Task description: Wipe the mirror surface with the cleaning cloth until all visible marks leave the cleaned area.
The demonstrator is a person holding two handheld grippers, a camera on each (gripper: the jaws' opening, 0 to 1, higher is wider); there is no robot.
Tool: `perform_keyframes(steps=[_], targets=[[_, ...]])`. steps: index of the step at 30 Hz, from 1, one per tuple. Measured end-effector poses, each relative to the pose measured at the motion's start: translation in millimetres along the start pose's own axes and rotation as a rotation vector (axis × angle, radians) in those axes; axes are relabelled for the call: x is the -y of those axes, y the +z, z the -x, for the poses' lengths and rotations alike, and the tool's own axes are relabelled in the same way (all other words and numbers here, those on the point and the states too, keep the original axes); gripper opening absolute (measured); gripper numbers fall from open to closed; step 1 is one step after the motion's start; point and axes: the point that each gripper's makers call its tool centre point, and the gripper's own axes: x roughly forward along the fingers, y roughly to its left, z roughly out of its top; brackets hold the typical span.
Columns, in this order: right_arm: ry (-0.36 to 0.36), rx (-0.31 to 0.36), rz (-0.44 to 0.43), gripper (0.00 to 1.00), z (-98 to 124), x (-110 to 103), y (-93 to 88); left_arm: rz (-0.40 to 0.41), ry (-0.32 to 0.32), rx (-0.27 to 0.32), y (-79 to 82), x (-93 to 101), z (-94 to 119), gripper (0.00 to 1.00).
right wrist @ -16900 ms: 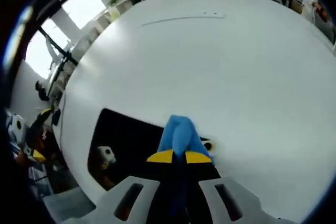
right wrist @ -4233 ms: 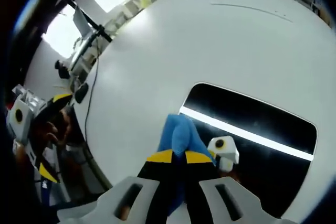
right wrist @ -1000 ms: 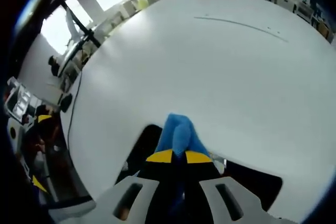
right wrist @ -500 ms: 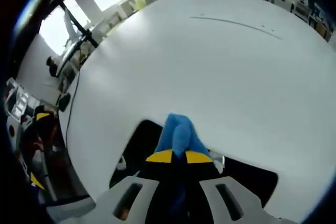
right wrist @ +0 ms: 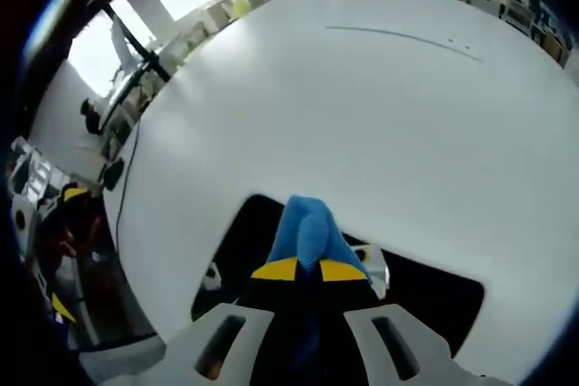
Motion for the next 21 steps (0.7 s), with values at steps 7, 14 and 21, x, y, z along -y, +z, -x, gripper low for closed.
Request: perform_keyframes(steps=[7,14,21], targets=[[0.006,-0.005,-0.001,0.02,3,-6,-8.4,-0.002,-0.004,0.003,1.9,1.1,-2,1.00],[0.008,-0.017,-0.001,0.02,6,-12,-17.4,-0.003,-0.009,0.007,3.7,2.2,-5,1.00],[0.015,-0.031,0.002,0.02,10,-18,-29.3,0.001,-0.012,0.010,3.1,3.4,-6,1.00]])
